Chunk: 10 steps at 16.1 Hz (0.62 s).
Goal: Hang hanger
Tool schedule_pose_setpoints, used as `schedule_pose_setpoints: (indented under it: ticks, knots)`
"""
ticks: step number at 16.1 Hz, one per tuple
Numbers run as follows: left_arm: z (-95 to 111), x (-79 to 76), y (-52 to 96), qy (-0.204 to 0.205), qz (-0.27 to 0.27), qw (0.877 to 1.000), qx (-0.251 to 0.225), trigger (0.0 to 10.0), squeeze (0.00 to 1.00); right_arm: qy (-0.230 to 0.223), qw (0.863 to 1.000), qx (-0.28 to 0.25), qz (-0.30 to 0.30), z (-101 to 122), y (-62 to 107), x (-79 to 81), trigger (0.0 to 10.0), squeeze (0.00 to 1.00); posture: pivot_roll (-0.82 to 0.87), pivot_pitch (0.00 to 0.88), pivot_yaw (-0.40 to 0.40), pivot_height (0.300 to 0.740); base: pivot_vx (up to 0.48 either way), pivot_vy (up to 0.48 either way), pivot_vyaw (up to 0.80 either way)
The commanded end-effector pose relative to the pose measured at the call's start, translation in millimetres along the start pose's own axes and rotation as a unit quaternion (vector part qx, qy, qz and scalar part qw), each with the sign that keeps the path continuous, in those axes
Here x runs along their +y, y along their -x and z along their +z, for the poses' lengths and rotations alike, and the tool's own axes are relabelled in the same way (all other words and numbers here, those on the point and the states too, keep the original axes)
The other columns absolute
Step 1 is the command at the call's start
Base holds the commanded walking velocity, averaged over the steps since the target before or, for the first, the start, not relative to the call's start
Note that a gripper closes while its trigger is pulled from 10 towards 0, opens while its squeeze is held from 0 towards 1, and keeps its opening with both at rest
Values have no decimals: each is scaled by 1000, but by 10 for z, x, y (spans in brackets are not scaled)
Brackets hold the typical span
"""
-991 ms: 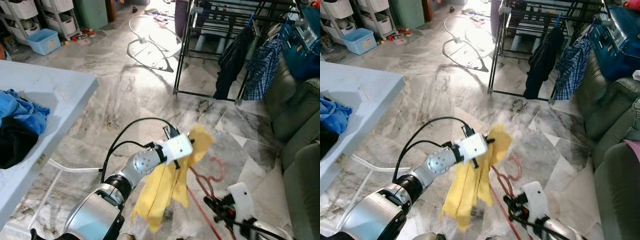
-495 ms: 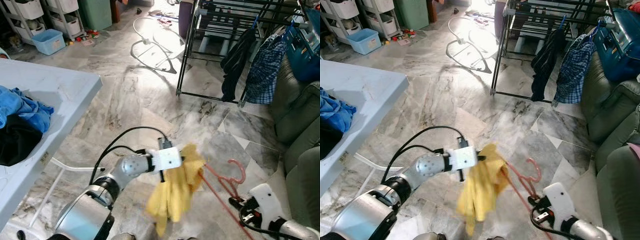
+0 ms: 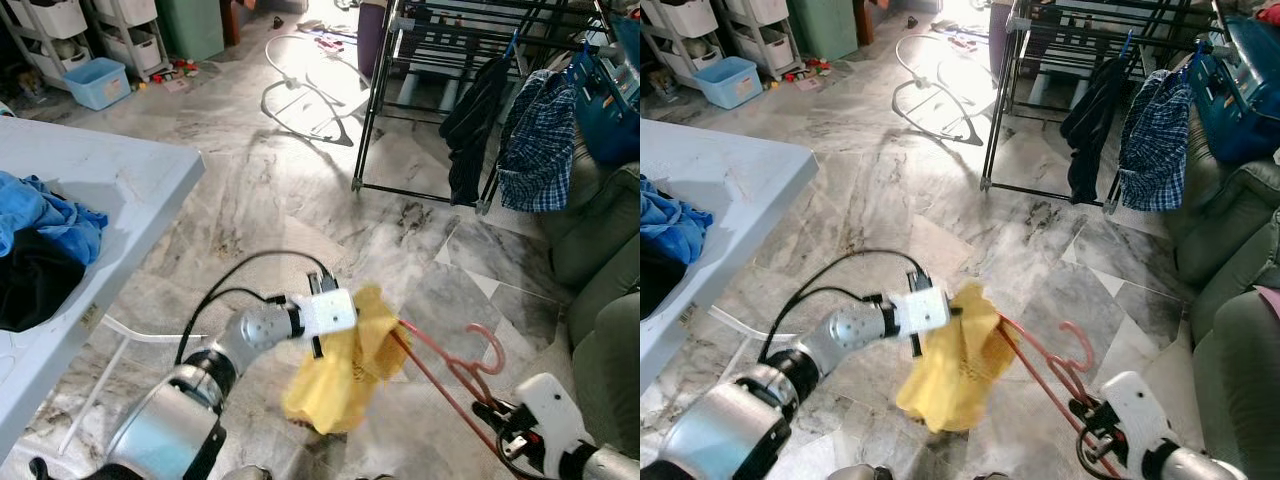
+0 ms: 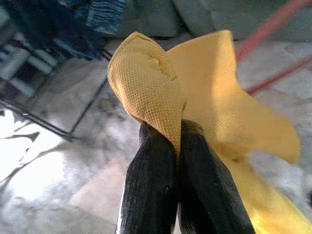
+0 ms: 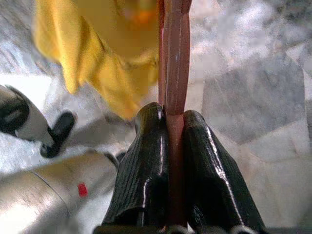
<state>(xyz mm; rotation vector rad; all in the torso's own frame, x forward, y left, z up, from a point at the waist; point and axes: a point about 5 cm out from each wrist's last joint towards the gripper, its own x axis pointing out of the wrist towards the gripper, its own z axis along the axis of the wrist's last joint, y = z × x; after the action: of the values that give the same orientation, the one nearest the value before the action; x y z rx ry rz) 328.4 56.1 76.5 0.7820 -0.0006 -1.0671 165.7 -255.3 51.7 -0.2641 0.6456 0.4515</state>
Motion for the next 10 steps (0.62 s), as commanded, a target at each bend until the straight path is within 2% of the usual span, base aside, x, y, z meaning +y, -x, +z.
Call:
schedule_pose_setpoints:
  ticks: [1, 2, 3, 5, 6, 8, 9, 10]
  knots:
    - [113, 141, -28, -4, 25, 999, -20, 10000, 0, -8, 997, 45, -58, -161, 47, -167, 10000, 0, -100, 104, -28, 740, 0, 0, 0]
    - [173, 221, -36, 4, 40, 999, -32, 10000, 0, -35, 992, 58, -104, -252, 45, -255, 10000, 0, -99, 104, -29, 740, 0, 0, 0]
    - [211, 269, -41, 10, 47, 998, -41, 10000, 0, -59, 992, 58, -93, -299, 37, -200, 10000, 0, -96, 106, -29, 740, 0, 0, 0]
    - [251, 303, -46, 12, 54, 997, -51, 10000, 0, -59, 995, 64, -48, -325, 31, -43, 10000, 0, -97, 108, -30, 740, 0, 0, 0]
    - [324, 338, -66, 24, 60, 995, -73, 10000, 0, -49, 994, 92, -46, -422, 17, -7, 10000, 0, -96, 111, -29, 740, 0, 0, 0]
    - [371, 351, -84, 28, 62, 994, -84, 10000, 0, -66, 992, 104, -7, -495, 8, 102, 10000, 0, -93, 112, -28, 740, 0, 0, 0]
    - [395, 350, -95, 32, 64, 993, -91, 10000, 0, -56, 994, 80, 52, -428, 9, 268, 10000, 0, -94, 114, -28, 740, 0, 0, 0]
    - [405, 333, -104, 34, 60, 993, -95, 10000, 0, -73, 994, 25, 81, -258, 5, 361, 10000, 0, -94, 115, -28, 740, 0, 0, 0]
